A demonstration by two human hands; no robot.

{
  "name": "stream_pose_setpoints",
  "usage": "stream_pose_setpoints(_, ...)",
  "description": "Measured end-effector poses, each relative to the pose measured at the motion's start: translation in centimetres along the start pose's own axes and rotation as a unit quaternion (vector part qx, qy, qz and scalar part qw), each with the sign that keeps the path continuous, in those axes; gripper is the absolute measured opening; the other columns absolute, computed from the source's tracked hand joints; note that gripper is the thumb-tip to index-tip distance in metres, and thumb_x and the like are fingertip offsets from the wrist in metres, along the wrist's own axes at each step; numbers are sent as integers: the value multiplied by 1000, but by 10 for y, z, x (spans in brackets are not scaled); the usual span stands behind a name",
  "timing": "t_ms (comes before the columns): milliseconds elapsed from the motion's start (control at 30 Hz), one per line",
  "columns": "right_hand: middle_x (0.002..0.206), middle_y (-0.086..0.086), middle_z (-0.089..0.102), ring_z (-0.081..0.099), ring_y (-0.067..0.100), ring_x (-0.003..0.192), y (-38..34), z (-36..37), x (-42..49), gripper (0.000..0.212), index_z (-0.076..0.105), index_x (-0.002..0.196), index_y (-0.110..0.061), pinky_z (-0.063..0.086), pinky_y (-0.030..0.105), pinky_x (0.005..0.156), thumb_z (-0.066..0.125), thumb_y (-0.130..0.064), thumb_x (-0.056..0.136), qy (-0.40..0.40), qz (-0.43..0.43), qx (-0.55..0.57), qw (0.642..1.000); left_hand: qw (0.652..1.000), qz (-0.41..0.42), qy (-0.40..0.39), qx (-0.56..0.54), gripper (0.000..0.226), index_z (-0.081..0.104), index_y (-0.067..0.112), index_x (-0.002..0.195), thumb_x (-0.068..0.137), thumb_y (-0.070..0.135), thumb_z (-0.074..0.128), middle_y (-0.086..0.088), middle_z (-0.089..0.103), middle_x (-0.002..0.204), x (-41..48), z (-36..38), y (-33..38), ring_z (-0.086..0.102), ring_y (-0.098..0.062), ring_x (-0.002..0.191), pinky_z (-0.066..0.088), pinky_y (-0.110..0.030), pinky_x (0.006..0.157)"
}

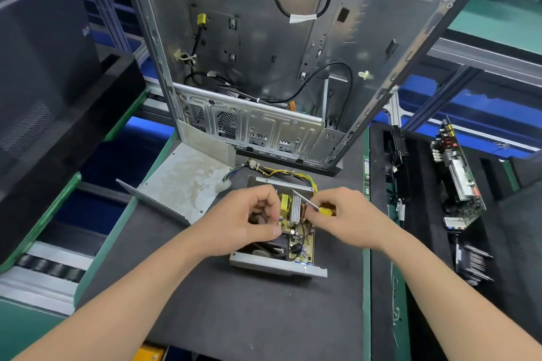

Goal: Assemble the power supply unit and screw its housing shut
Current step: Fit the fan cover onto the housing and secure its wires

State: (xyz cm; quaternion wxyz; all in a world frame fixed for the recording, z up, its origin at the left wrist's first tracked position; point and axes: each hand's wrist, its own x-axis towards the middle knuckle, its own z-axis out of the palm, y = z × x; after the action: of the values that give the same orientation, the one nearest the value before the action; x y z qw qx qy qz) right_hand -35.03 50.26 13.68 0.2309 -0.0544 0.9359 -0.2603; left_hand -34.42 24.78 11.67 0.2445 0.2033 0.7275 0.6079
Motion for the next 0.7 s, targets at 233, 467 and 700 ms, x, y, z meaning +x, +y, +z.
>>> stream_pose_setpoints(233, 61, 3, 61, 53, 19, 52, 45, 11, -13, 20, 71, 91, -23, 43, 36, 58, 64, -41, 87, 93, 69, 251, 961, 1000, -19, -5, -17, 19, 60, 11, 92, 93, -5, 70, -13, 59, 91, 3, -2, 12, 56, -19, 87, 47, -32, 83)
stream_pose_setpoints(467, 71, -7, 70, 73, 13, 69, 65, 38, 0, 7, 73, 89, -26, 59, 33, 81, 79, -22, 89, 194, 143, 259, 935, 998, -32, 17, -43, 18, 60, 12, 93, 92, -3, 70, 1, 63, 86, 18, -8, 33, 60, -11, 82, 49, -17, 79)
stream_pose_setpoints(700, 105, -7, 67, 59, 10, 90, 44, 30, 4, 37, 64, 117, -23, 44, 23, 78, 81, -25, 84, 230, 52, 97, 967, 983, -108, 123, -77, 17, 65, 17, 87, 75, 14, 77, 0, 67, 76, 30, -3, 28, 62, -13, 75, 41, -31, 76)
